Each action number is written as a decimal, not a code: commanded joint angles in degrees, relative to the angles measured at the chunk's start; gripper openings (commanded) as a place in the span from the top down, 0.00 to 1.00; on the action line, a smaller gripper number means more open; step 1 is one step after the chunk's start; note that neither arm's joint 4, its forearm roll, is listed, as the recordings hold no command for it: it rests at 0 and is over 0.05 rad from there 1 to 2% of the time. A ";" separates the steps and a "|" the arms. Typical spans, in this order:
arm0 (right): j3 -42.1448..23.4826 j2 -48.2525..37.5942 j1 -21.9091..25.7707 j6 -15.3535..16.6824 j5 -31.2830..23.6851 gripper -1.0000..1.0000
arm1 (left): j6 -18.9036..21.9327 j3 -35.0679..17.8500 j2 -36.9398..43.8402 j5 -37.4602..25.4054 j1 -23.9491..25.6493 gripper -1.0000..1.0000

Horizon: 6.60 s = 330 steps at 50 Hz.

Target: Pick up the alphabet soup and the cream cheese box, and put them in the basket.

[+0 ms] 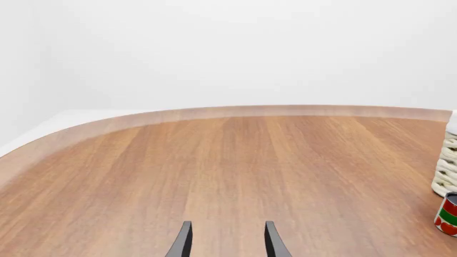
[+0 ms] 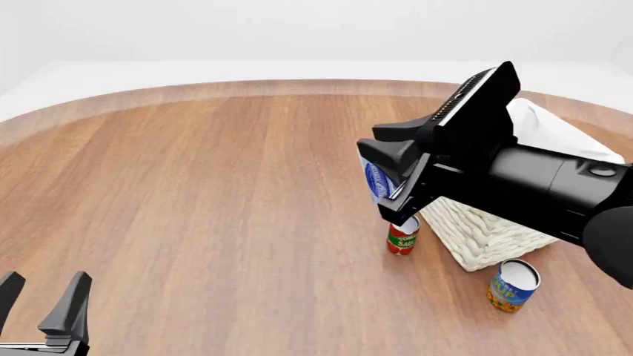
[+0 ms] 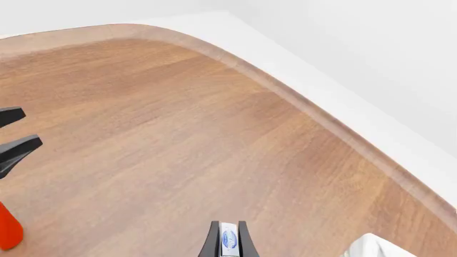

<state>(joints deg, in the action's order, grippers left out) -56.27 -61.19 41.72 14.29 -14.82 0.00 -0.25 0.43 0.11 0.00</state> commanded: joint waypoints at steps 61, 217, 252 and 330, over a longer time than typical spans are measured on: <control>-2.00 10.03 0.26 -6.92 -2.78 1.00 | 0.00 0.00 0.00 0.00 0.00 0.00; -4.21 3.94 -31.93 -5.65 -11.54 1.00 | 0.00 0.00 0.00 0.00 0.00 0.00; -3.27 -3.84 -38.38 -5.21 -6.65 1.00 | 0.00 0.00 0.00 0.00 0.00 0.00; -7.99 -22.78 -43.64 -4.21 2.42 1.00 | 0.00 0.00 0.00 0.00 0.00 0.00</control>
<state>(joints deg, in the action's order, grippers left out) -62.85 -81.35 -0.70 10.03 -13.51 0.00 -0.25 0.43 0.11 0.00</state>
